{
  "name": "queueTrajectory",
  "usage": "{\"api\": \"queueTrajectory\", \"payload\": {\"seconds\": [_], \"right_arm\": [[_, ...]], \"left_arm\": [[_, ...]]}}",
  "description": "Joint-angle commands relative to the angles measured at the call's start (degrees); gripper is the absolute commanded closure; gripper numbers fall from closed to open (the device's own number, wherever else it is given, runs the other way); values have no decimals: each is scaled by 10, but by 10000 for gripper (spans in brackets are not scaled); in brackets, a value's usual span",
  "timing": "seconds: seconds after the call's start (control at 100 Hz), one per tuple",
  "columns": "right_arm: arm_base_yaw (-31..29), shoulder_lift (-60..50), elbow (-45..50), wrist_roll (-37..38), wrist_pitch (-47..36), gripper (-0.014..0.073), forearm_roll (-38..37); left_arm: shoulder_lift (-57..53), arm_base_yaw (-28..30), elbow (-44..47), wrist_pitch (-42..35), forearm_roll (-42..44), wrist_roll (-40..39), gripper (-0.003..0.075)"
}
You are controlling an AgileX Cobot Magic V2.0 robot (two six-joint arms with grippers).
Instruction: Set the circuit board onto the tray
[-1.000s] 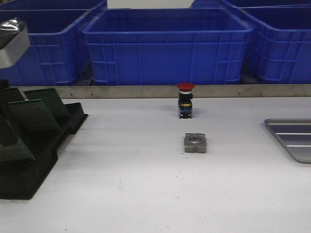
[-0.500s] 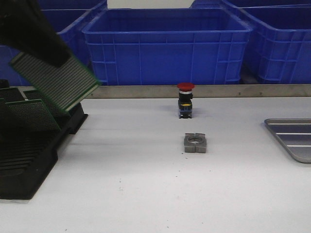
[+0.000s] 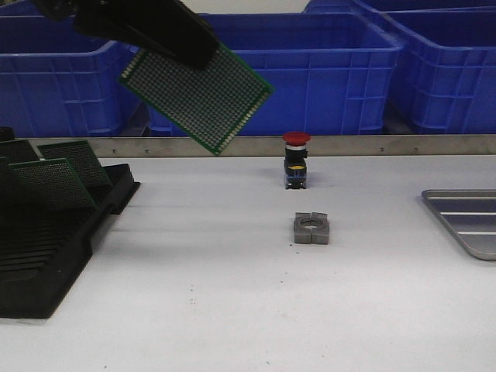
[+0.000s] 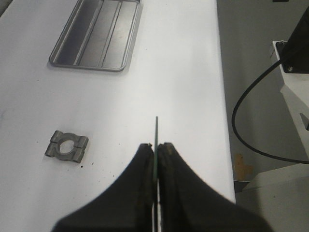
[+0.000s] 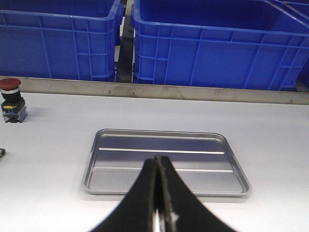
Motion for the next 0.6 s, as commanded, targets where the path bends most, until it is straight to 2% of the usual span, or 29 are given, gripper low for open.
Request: {"api": "queueTrajectory", "payload": {"seconds": [0.0, 0.26, 0.42, 0.59], "right_arm": [[-3, -12, 0, 0, -56, 653, -6], [-3, -12, 0, 0, -61, 653, -6], [-2, -12, -8, 7, -61, 653, 5], [-2, 12, -78, 10, 22, 653, 15]], "left_arm": [[-19, -29, -19, -12, -36, -2, 737], [-19, -88, -19, -49, -37, -2, 737], [-19, -104, -19, -50, -40, -2, 737], [-19, -104, -19, -50, -40, -2, 737]]}}
